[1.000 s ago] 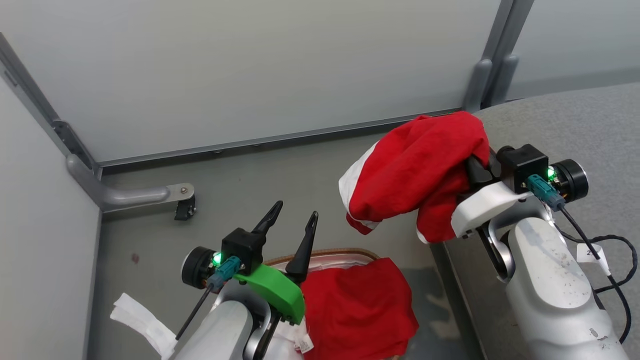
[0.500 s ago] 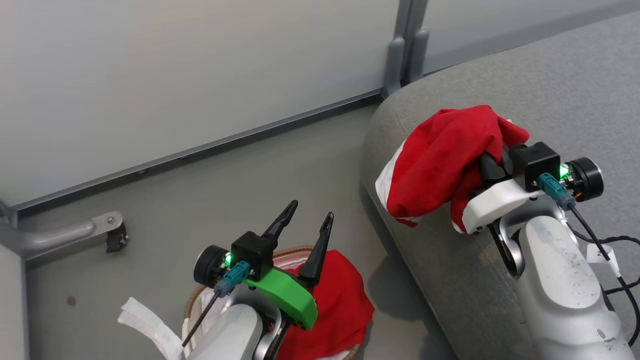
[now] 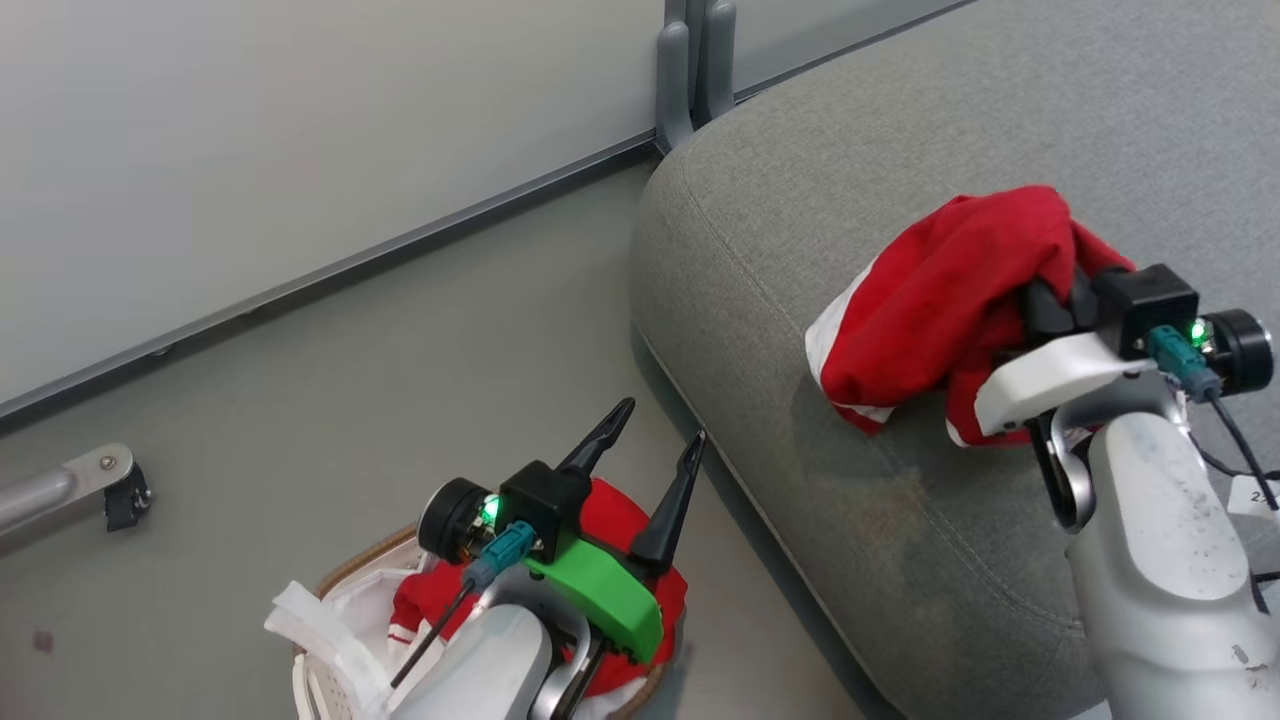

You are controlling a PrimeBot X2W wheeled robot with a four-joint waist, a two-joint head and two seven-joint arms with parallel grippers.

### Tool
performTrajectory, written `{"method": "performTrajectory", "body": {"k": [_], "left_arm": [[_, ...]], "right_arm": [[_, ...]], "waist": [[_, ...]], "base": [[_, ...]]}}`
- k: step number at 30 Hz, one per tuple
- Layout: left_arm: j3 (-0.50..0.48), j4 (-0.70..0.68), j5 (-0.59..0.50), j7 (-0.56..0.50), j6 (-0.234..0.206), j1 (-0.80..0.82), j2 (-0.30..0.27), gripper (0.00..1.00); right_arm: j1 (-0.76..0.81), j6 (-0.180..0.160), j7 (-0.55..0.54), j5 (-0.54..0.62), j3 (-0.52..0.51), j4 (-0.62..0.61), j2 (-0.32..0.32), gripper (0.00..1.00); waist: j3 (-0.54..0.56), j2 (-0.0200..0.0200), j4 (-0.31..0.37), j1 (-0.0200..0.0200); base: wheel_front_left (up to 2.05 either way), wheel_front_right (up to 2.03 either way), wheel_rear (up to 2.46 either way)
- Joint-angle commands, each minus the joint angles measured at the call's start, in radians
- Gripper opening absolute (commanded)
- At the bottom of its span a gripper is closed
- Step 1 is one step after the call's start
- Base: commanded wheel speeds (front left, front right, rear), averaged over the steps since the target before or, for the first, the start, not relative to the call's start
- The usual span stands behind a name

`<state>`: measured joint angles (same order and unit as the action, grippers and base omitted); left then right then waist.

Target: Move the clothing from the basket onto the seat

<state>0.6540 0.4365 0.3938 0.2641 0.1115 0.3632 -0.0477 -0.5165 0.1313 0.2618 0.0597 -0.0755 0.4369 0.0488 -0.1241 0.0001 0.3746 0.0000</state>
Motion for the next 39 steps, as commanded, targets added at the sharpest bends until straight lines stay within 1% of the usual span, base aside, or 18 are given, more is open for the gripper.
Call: {"method": "performTrajectory", "body": {"k": [1,4,8,13,16,20,24,28,31,39], "left_arm": [[0.004,-0.003,-0.01,0.001,0.002,0.02,-0.005,1.0],[0.005,-0.008,-0.022,0.001,-0.002,0.042,-0.005,1.0],[0.004,-0.008,-0.053,0.001,0.002,0.085,-0.005,1.0],[-0.005,-0.018,-0.095,0.001,0.006,0.15,-0.024,1.0],[-0.018,-0.037,-0.119,0.001,0.002,0.187,-0.03,1.0],[-0.034,-0.069,-0.139,0.0,-0.005,0.225,-0.037,1.0],[-0.044,-0.096,-0.159,0.001,-0.008,0.247,-0.052,1.0],[-0.051,-0.114,-0.171,0.001,-0.014,0.254,-0.054,1.0],[-0.055,-0.115,-0.174,0.001,-0.015,0.247,-0.054,1.0],[-0.071,-0.103,-0.171,0.001,-0.013,0.222,-0.06,1.0]], "right_arm": [[-0.032,-0.001,0.005,0.001,-0.018,-0.011,0.003,0.0],[-0.084,-0.001,0.005,0.027,-0.063,-0.03,0.005,0.0],[-0.184,-0.001,0.005,0.039,-0.13,-0.044,0.047,0.0],[-0.358,-0.001,0.005,0.036,-0.217,-0.025,0.123,0.0],[-0.463,-0.001,0.005,0.045,-0.257,0.011,0.172,0.0],[-0.568,-0.001,0.005,0.064,-0.305,0.051,0.245,0.0],[-0.618,-0.001,0.005,0.087,-0.316,0.108,0.289,0.0],[-0.615,-0.001,0.005,0.105,-0.318,0.163,0.302,0.0],[-0.587,-0.001,0.005,0.109,-0.309,0.205,0.291,0.0],[-0.512,-0.001,0.005,0.105,-0.297,0.253,0.267,0.0]], "waist": [[-0.043,-0.0001,-0.031,0.0],[-0.094,-0.0001,-0.065,0.0],[-0.193,-0.0001,-0.125,0.0],[-0.338,-0.0001,-0.191,0.0],[-0.424,-0.0001,-0.223,0.0],[-0.519,-0.0001,-0.254,0.0],[-0.595,-0.0001,-0.263,0.0],[-0.636,-0.0001,-0.265,0.0],[-0.645,-0.0001,-0.263,0.0],[-0.629,-0.0001,-0.243,0.0]], "base": [[0.0,0.0,0.0],[0.0,0.0,0.0],[0.0,0.0,0.0],[0.0,0.0,0.0],[0.0,0.0,0.0],[0.0,0.0,0.0],[0.0,0.0,0.0],[0.0,0.0,0.0],[0.0,0.0,0.0],[0.0,0.0,0.0]]}}
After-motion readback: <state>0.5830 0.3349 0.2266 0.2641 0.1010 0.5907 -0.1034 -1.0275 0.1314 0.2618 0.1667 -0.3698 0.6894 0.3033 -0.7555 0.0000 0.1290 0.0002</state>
